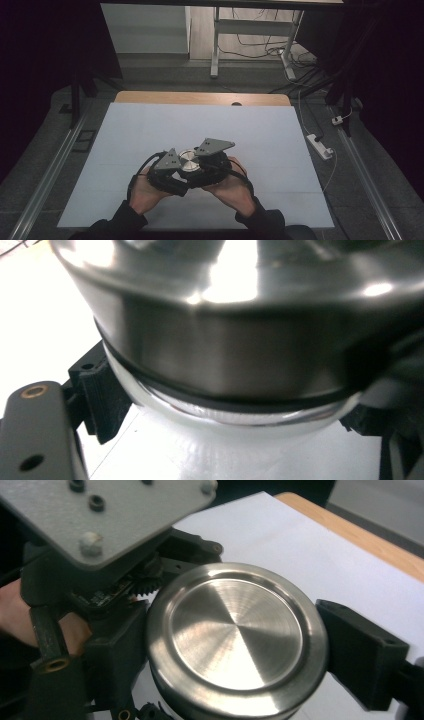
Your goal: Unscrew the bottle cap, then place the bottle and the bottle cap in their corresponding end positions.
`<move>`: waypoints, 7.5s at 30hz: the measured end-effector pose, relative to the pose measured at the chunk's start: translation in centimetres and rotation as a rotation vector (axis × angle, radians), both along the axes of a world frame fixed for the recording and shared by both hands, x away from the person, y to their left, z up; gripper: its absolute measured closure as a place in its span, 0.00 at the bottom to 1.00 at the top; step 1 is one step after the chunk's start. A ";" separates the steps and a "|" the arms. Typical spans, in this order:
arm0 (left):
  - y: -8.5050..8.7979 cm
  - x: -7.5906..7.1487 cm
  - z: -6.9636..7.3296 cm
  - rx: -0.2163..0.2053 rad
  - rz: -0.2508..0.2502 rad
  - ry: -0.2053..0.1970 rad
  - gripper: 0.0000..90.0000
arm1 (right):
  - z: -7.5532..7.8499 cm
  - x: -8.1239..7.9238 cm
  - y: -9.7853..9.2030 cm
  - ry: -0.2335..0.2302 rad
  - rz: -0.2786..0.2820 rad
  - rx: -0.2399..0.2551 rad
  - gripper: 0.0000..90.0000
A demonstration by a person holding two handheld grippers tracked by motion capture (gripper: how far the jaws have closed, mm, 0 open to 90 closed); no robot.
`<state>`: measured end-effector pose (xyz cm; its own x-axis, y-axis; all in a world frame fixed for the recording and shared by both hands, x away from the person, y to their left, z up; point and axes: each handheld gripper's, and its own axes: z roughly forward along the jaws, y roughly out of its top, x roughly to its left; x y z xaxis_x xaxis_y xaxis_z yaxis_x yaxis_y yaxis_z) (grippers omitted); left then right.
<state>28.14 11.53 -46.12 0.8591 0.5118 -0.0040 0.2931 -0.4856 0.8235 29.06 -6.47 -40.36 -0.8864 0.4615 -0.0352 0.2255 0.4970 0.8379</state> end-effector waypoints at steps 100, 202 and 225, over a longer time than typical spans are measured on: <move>1.7 6.9 0.2 -0.022 0.005 -0.030 0.17 | -2.6 -1.6 -5.9 -0.013 0.162 0.084 0.20; -1.4 14.2 -5.2 0.003 0.089 0.036 0.08 | -12.5 1.8 -3.7 0.092 0.037 -0.120 0.10; 0.6 12.3 -3.7 -0.050 0.079 0.093 0.00 | -10.7 1.4 -4.9 0.088 0.024 -0.070 0.06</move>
